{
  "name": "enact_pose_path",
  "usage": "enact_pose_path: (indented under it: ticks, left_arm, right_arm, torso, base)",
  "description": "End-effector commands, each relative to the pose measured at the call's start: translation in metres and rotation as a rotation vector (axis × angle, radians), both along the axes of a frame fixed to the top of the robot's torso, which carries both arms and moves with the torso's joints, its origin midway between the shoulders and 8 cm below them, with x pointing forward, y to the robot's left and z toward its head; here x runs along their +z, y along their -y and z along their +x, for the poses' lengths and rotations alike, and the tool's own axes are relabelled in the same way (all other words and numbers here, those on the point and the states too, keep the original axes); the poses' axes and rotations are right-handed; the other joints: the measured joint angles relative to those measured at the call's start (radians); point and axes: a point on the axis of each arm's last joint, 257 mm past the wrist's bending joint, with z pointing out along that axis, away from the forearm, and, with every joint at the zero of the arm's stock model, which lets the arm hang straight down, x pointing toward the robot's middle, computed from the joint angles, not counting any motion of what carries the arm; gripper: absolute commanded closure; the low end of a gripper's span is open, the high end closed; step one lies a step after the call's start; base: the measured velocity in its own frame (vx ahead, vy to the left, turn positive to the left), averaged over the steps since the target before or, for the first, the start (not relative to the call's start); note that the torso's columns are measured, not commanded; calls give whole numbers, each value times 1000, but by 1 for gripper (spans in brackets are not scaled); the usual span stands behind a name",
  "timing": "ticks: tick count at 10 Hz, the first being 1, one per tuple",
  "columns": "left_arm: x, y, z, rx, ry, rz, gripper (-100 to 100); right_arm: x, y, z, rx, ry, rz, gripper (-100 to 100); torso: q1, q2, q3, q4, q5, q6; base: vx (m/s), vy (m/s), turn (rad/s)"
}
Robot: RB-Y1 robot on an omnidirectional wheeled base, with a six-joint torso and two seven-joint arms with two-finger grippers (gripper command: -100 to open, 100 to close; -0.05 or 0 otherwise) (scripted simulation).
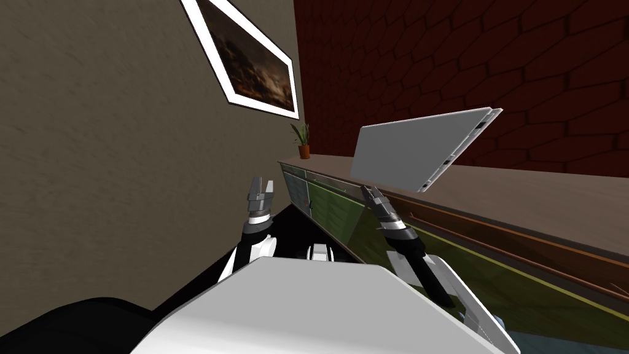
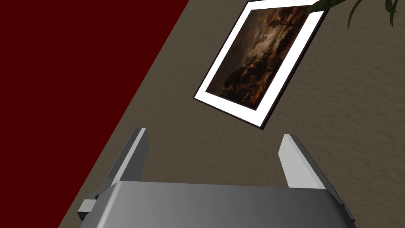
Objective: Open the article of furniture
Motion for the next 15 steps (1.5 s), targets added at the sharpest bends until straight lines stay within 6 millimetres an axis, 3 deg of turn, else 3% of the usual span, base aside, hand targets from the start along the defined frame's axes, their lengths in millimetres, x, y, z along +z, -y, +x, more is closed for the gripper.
enact_pose_path:
  ticks: [1, 15]
  left_arm:
    - [0, 0, 0, 0, 0, 0, 0]
    - [0, 0, 0, 0, 0, 0, 0]
  right_arm:
    - [-6, -2, 2, -52, 8, -137, -100]
    - [-61, 2, 23, -268, 47, -912, -100]
  torso:
    - [0, 1, 0, 0, 0, 0]
    - [0, 1, 0, 0, 0, 0]
  base:
    - [20, 60, -46]
    - [27, 59, -64]
